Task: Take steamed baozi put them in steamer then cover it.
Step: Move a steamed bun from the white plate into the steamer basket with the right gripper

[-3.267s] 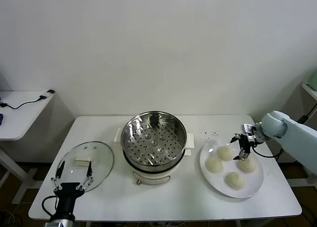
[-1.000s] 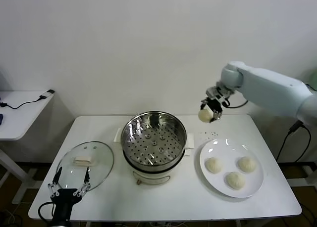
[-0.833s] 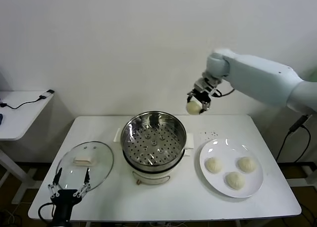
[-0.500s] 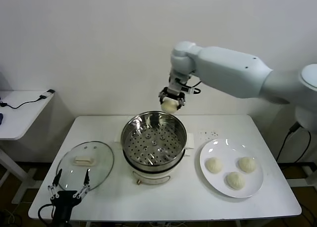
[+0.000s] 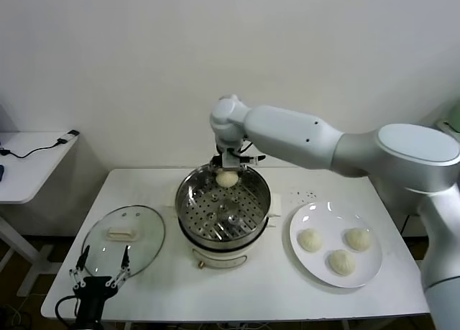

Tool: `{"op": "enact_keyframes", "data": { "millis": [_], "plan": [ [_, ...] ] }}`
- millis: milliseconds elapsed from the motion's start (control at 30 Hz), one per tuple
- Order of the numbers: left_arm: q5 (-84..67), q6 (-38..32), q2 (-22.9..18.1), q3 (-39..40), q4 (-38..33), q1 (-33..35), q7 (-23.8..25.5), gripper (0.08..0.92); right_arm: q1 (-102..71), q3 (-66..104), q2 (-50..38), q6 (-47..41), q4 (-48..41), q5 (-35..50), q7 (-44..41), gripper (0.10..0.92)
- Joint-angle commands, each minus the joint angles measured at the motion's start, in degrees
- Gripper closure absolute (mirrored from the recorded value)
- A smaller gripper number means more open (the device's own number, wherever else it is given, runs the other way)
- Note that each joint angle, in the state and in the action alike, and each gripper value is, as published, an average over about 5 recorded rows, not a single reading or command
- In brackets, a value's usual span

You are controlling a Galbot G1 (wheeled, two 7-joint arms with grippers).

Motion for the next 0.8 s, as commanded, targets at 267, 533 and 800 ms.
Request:
{"op": "enact_keyframes", "data": {
  "millis": [267, 533, 800],
  "plan": [
    [0.0, 0.0, 0.0, -0.1, 0.5, 0.0, -0.1, 0.177, -6.0, 2.7, 2.5, 1.7, -4.6, -7.7, 0.3, 0.296],
    [0.2, 0.1, 0.1, -0.1, 0.5, 0.2, -0.1, 0.177, -6.3, 2.8, 2.4, 1.0, -4.8, -7.3, 0.7, 0.247],
    [0.2, -0.1, -0.1, -0.1, 0.4, 0.5, -0.1, 0.177, -3.4, 3.6, 1.3, 2.0, -3.2, -2.9, -1.1, 0.203]
  ]
}}
